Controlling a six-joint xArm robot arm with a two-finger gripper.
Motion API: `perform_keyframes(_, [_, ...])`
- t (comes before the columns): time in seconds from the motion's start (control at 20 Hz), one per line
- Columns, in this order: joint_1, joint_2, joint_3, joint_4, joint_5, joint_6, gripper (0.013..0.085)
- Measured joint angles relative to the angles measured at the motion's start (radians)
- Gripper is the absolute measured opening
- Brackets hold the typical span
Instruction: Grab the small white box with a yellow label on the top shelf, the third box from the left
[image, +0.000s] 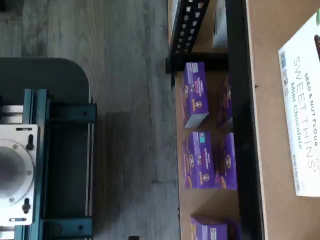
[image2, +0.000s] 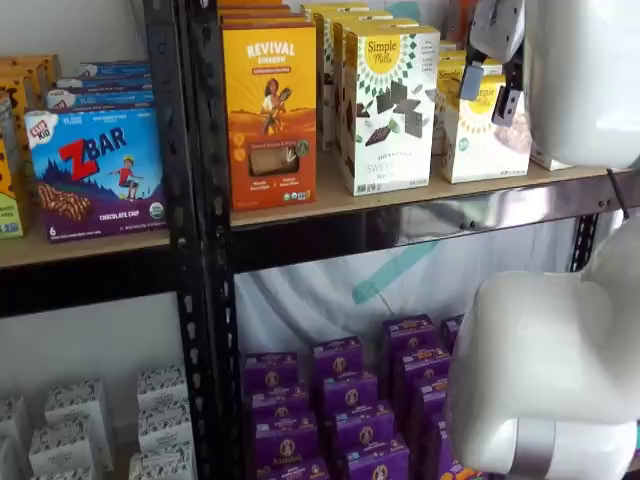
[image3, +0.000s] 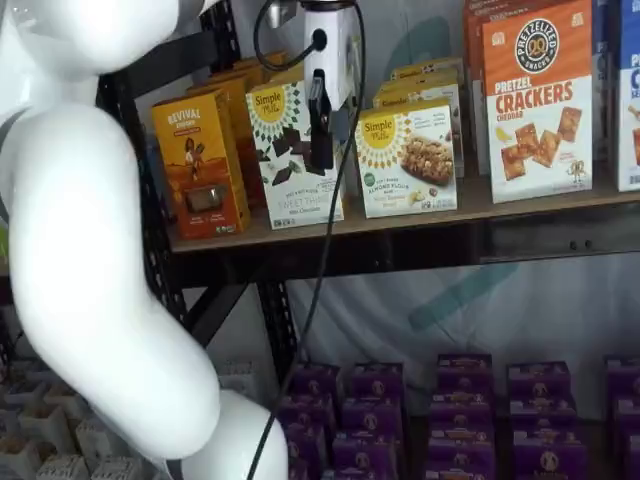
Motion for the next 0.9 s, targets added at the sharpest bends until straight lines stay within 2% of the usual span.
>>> perform_keyframes(0.15, [0.012, 0.003, -0.006, -0.041, 0.005, 0.000, 0.0850])
perform_keyframes(0.4, [-0.005, 0.001, -0.004, -0.032, 0.001, -0.014, 0.0850])
perform_keyframes(0.6, [-0.037, -0.011, 0.012, 0.024, -0.031, -0.030, 0.0850])
perform_keyframes(0.9, [-0.112, -0.012, 0.013, 0.173, -0.095, -0.058, 0.0850])
